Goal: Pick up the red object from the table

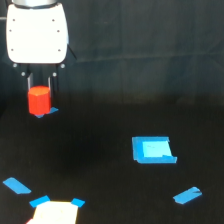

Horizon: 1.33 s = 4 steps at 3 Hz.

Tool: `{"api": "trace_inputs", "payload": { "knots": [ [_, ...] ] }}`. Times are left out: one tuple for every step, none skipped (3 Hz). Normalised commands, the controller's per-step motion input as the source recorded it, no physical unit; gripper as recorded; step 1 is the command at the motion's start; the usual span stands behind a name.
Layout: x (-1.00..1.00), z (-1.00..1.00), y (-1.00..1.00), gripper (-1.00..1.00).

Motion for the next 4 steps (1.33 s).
{"api": "trace_inputs", "payload": {
  "knots": [
    [-0.36, 0.00, 0.21, -1.00],
    [0.13, 0.29, 0.81, -1.00],
    [0.44, 0.50, -0.38, -1.00],
    [0.28, 0.38, 0.72, -1.00]
  ]
}}
